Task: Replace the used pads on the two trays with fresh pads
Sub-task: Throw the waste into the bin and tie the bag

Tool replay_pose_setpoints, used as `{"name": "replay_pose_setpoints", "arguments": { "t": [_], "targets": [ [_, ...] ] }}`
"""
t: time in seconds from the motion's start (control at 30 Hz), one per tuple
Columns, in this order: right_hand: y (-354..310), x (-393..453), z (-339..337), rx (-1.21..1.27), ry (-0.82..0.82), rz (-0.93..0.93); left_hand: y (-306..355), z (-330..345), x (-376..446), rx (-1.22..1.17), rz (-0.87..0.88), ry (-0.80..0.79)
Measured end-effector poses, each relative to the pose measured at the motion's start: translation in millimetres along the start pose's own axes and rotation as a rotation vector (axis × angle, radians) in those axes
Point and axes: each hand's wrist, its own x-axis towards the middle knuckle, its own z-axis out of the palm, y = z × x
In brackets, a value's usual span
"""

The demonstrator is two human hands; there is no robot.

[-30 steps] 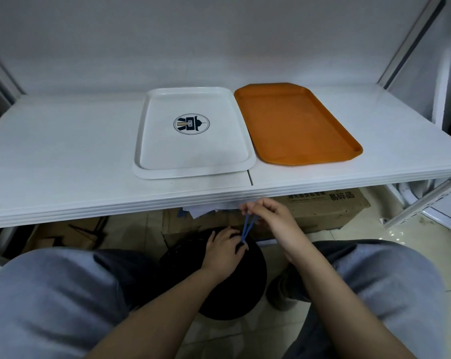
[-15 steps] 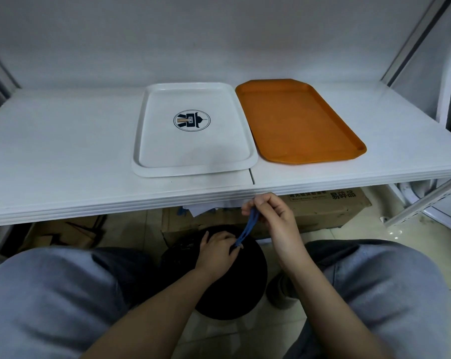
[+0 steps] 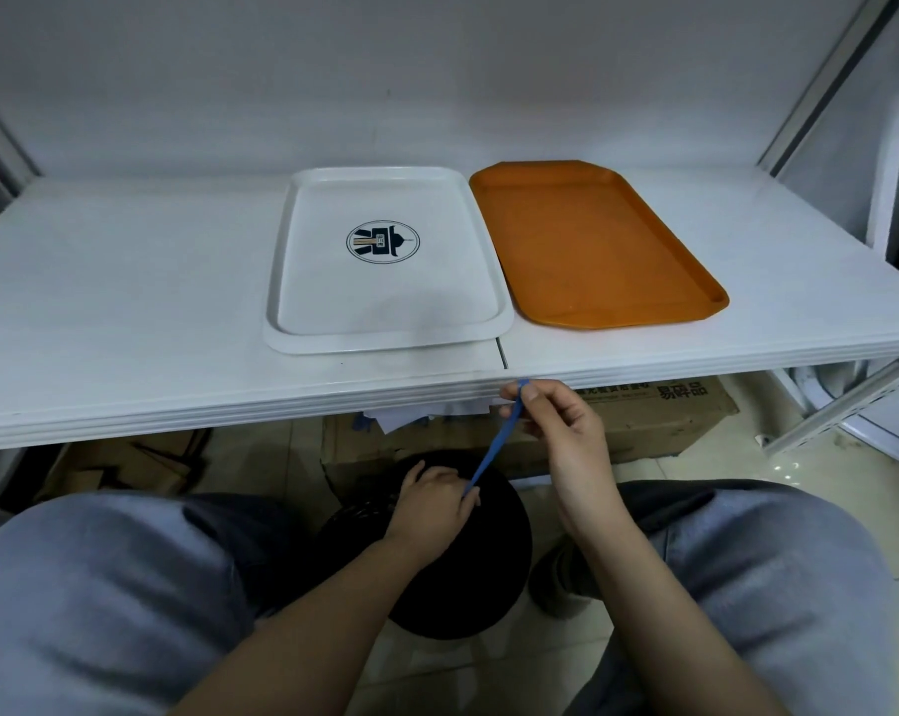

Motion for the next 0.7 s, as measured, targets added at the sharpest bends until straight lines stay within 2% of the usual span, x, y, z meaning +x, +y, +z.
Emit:
{"name": "replay_pose_setpoints", "arguments": {
  "t": [0.2,0.37,0.6,0.67,0.7],
  "targets": [
    [1.3,-1.5,1.6,-0.026,0.06,-0.021,2.0,2.8,1.7,0.065,-0.031,-0.016],
    [0.3,-4.7,0.0,-0.068,0.059,-0.044,-0.6,-2.4,0.8,0.059,-0.067,-0.092],
    [2.4,-12.6,-2.9,0.044,0.165,-0.06,3.2,-9.8,-0.7,0.09,-0.137,-0.1],
    [2.2,-11.4,-7.1,-0.03,0.111,-0.051,3.8,-8.4,-1.2,0.079,-0.118,-0.139],
    [2.1,-9.8,-10.0,-0.153,0.076,-0.069,2.2,-6.9,-2.6,0.058,-0.1,-0.152]
  ]
}}
